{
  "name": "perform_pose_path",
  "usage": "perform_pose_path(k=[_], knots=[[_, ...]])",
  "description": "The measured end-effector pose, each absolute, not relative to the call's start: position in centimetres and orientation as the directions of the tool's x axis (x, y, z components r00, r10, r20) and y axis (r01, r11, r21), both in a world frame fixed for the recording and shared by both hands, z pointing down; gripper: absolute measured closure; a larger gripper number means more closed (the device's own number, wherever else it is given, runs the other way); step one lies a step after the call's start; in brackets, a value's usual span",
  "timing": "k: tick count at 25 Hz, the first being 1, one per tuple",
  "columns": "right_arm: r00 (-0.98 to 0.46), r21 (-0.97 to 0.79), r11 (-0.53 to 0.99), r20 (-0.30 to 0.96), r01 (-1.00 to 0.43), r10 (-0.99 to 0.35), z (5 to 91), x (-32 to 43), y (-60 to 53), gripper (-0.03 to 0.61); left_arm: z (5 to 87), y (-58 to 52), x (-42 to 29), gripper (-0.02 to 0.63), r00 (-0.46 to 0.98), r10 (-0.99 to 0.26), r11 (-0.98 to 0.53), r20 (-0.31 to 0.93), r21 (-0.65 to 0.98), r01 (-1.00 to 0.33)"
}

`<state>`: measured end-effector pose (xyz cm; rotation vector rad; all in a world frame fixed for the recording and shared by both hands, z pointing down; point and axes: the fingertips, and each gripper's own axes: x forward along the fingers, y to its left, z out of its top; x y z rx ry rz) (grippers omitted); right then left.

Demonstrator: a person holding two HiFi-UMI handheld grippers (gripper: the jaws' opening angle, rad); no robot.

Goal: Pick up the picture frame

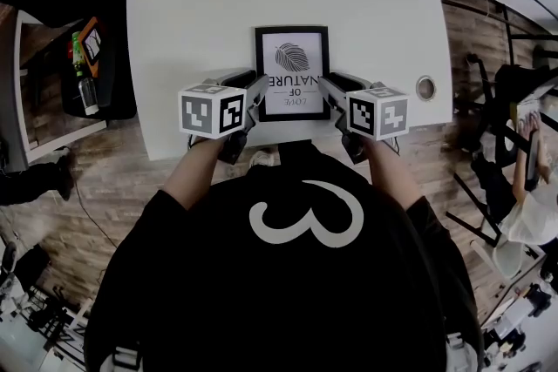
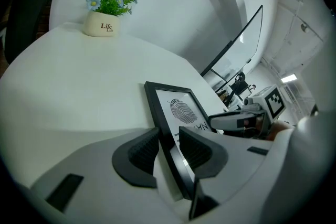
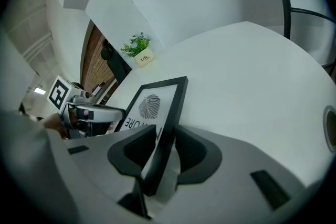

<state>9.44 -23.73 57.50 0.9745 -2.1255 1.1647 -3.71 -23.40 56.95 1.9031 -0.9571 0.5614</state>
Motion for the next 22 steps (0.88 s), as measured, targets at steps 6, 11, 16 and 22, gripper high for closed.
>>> perform_pose_path(k=[6, 11, 16, 22], knots=[[-0.587, -0.468, 0.373, 0.735, -0.801, -0.340, 57.78, 9.47, -23.63, 0.460, 57.44, -23.42, -3.75, 0.503, 0.578, -0.385, -0.280, 0.719, 0.506, -0.816], [-0.563, -0.440, 0.375, 0.754, -0.816, -0.339, 57.86, 9.48, -23.60, 0.468, 57.59, -23.39, -3.95, 0.506, 0.557, -0.386, -0.278, 0.736, 0.482, -0.831], [-0.543, -0.422, 0.368, 0.765, -0.829, -0.346, 57.90, 9.53, -23.68, 0.472, 57.55, -23.56, -3.80, 0.506, 0.538, -0.375, -0.279, 0.755, 0.461, -0.842], [-0.539, -0.411, 0.377, 0.767, -0.830, -0.348, 57.86, 9.52, -23.60, 0.472, 57.55, -23.51, -3.78, 0.506, 0.524, -0.380, -0.285, 0.762, 0.443, -0.850]])
